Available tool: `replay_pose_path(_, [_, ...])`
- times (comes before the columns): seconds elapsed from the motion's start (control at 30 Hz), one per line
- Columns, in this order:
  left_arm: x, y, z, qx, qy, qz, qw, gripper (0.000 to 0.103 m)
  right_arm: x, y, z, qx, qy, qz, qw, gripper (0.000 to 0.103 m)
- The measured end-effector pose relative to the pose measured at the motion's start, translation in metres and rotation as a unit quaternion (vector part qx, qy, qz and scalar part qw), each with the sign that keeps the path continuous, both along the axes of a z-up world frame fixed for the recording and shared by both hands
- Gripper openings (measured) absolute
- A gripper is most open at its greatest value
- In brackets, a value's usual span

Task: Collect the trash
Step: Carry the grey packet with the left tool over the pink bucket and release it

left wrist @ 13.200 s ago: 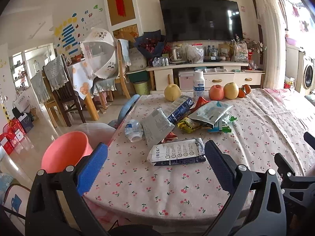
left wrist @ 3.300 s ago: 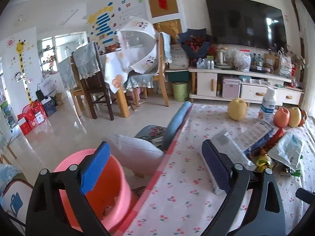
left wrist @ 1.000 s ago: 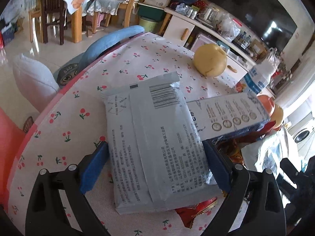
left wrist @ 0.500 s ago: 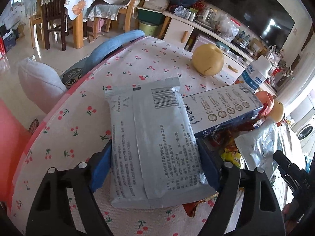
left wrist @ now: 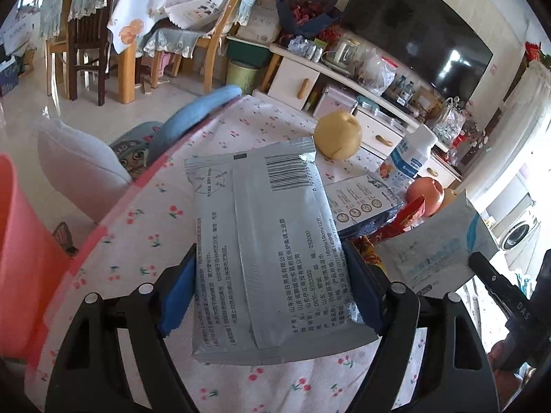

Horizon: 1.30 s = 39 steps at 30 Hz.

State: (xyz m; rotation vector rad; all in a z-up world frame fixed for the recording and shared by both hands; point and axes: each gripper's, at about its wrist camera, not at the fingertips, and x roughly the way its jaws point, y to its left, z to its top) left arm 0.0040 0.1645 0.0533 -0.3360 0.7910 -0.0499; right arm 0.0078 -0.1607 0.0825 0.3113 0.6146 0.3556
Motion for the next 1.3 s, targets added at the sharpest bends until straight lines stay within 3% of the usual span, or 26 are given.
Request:
replay_pose_path(0.37, [-0.029, 0.009, 0.024, 0.016, -0.045, -0.003, 0.9989, 0.080, -0.039, 0.034, 0.032, -0.076, -0.067, 0.005, 0.995, 0.008])
replay_pose_path(0.6, [-0.037, 0.020, 0.030, 0.023, -0.056, 0.000, 0.9982, 0.080, -0.061, 0.051, 0.042, -0.090, -0.083, 0.011, 0.992, 0.008])
replay_pose_path(0.97, [-0.052, 0.053, 0.045, 0.018, -0.083, 0.036, 0.9957, 0.080, -0.084, 0.086, 0.067, -0.072, -0.102, 0.035, 0.992, 0.008])
replay_pose_path(1.3, [-0.077, 0.109, 0.063, 0.017, -0.112, 0.108, 0.9877, 0.080, -0.094, 0.167, 0.094, -0.045, -0.122, 0.103, 0.986, 0.008])
